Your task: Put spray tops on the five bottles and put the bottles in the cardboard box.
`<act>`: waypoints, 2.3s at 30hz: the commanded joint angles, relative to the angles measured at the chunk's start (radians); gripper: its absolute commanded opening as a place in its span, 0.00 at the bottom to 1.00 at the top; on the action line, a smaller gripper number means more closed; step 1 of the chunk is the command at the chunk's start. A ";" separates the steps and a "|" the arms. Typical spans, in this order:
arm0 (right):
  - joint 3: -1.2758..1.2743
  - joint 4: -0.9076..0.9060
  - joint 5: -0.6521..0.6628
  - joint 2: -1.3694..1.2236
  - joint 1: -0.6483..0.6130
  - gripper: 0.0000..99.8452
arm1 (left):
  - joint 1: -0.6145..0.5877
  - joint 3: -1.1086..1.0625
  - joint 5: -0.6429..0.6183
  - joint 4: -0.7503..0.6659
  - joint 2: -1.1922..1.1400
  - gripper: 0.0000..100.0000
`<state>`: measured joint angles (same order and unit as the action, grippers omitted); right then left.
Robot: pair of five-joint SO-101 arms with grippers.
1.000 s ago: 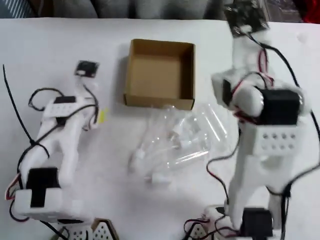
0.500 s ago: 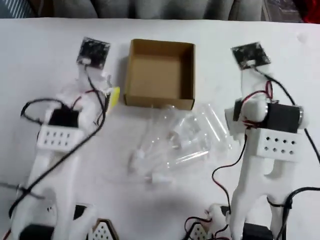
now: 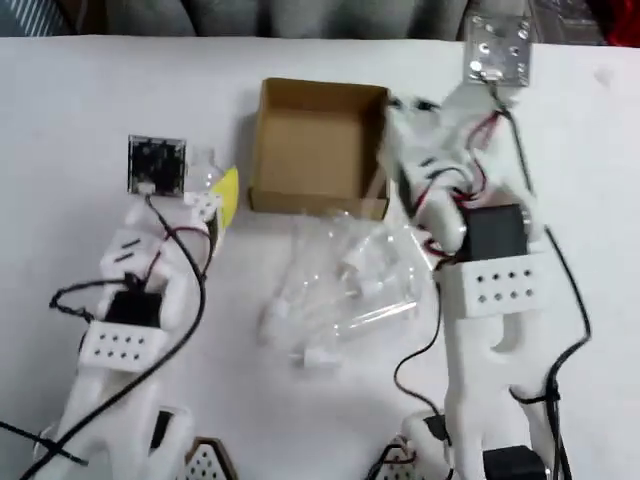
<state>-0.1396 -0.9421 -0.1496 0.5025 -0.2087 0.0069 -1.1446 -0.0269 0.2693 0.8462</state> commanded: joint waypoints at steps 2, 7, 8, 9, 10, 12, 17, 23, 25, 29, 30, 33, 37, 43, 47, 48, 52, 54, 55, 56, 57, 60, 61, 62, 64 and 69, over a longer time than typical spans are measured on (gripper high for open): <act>0.011 0.354 -0.023 0.036 -0.153 0.02 | 0.010 -0.098 -0.012 -0.180 0.143 0.02; 0.014 0.657 -0.021 0.035 -0.251 0.02 | 0.050 -0.167 -0.012 -0.195 0.263 0.02; 0.015 0.708 -0.021 0.031 -0.271 0.02 | 0.073 -0.180 -0.012 -0.195 0.285 0.02; 0.015 0.759 -0.021 0.028 -0.291 0.02 | 0.099 -0.193 -0.012 -0.195 0.308 0.02; 0.015 0.803 -0.021 0.028 -0.312 0.02 | 0.127 -0.209 -0.011 -0.193 0.331 0.02; 0.015 0.863 -0.018 0.028 -0.361 0.02 | 0.174 -0.242 -0.008 -0.195 0.378 0.02; 0.020 0.839 0.163 0.090 -0.441 0.02 | 0.191 -0.282 -0.006 -0.195 0.496 0.02; 0.017 0.585 0.183 0.263 -0.446 0.02 | 0.199 -0.344 -0.006 -0.195 0.613 0.02; 0.017 0.547 0.181 0.280 -0.446 0.02 | 0.193 -0.351 -0.006 -0.190 0.644 0.02; 0.017 0.539 0.181 0.269 -0.447 0.02 | 0.193 -0.353 -0.006 -0.187 0.677 0.02; 0.017 0.539 0.178 0.263 -0.449 0.02 | 0.193 -0.353 -0.006 -0.187 0.677 0.02; 0.018 0.539 0.120 0.257 -0.484 0.02 | 0.191 -0.353 -0.006 -0.187 0.677 0.02; 0.025 0.539 0.104 0.260 -0.532 0.02 | 0.191 -0.361 -0.006 -0.187 0.679 0.02; 0.021 0.535 0.106 0.262 -0.544 0.02 | 0.191 -0.384 -0.006 -0.189 0.680 0.02; 0.018 0.533 0.106 0.255 -0.542 0.02 | 0.191 -0.384 -0.006 -0.189 0.680 0.02; 0.018 0.538 0.106 0.252 -0.542 0.02 | 0.191 -0.384 -0.006 -0.189 0.680 0.02; 0.018 0.538 0.106 0.232 -0.539 0.02 | 0.189 -0.384 -0.006 -0.189 0.680 0.02; 0.025 0.539 0.106 0.206 -0.504 0.02 | 0.189 -0.384 -0.006 -0.189 0.680 0.02; 0.026 0.541 0.106 0.193 -0.492 0.02 | 0.189 -0.384 -0.006 -0.189 0.680 0.02; 0.026 0.552 0.106 0.179 -0.478 0.02 | 0.189 -0.384 -0.006 -0.189 0.680 0.02; 0.023 0.559 0.106 0.170 -0.469 0.02 | 0.189 -0.384 -0.006 -0.189 0.680 0.02; 0.020 0.555 0.104 0.151 -0.433 0.02 | 0.189 -0.384 -0.006 -0.189 0.680 0.02; 0.018 0.553 0.098 0.148 -0.427 0.02 | 0.189 -0.384 -0.006 -0.189 0.680 0.02; 0.018 0.552 0.098 0.145 -0.426 0.02 | 0.189 -0.384 -0.006 -0.189 0.680 0.02; 0.009 0.552 0.098 0.140 -0.424 0.02 | 0.189 -0.384 -0.006 -0.189 0.680 0.02; -0.095 0.559 0.098 0.148 -0.429 0.02 | 0.189 -0.384 -0.006 -0.189 0.680 0.02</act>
<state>-0.1872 -0.4066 -0.0422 0.6452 -0.6475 0.1941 -1.5420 -0.0269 0.1036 1.5014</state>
